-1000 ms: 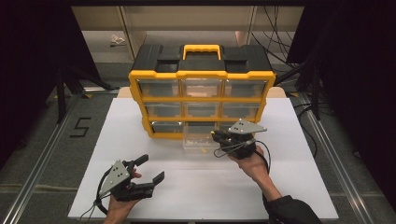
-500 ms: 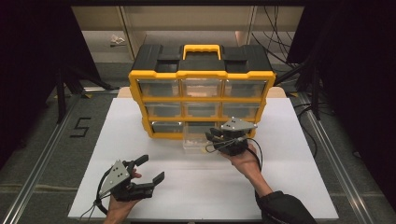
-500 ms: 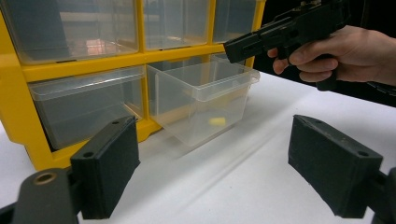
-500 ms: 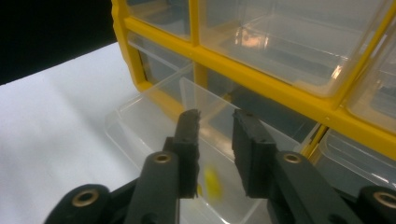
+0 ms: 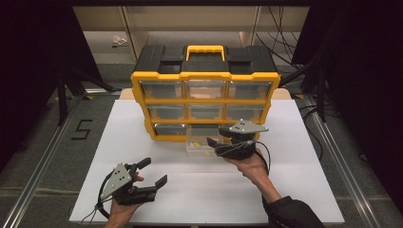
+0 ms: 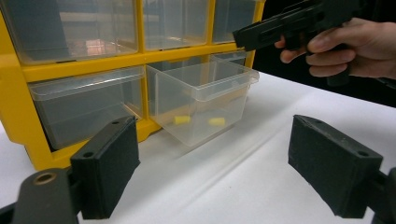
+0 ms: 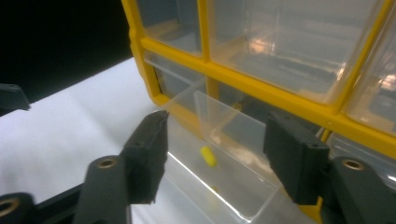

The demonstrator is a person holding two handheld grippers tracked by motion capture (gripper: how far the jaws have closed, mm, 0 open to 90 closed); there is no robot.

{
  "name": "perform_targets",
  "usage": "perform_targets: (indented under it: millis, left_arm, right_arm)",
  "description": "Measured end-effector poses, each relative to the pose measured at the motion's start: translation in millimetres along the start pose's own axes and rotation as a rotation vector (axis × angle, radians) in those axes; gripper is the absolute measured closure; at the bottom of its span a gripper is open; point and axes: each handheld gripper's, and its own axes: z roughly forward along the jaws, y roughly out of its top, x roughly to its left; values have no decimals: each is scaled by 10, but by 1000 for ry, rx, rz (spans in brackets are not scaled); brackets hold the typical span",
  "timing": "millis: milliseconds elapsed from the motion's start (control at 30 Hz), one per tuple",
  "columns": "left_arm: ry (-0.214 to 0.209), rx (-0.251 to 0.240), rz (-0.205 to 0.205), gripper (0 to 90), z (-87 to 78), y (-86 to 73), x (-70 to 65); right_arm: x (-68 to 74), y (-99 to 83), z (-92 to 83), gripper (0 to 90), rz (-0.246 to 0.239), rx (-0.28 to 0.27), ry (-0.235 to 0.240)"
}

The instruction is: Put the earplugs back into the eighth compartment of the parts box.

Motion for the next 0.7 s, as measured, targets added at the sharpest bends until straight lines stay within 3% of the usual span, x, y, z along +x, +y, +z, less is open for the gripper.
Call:
perform_targets:
  millis: [367, 700]
  left_arm:
    - [-6, 1, -5, 161, -6, 2, 1]
    - [-15, 2, -12, 161, -7, 0, 1]
  right_arm:
    - [78, -72, -251, 326, 6, -82, 11]
    - [135, -169, -399, 314, -29, -133, 2]
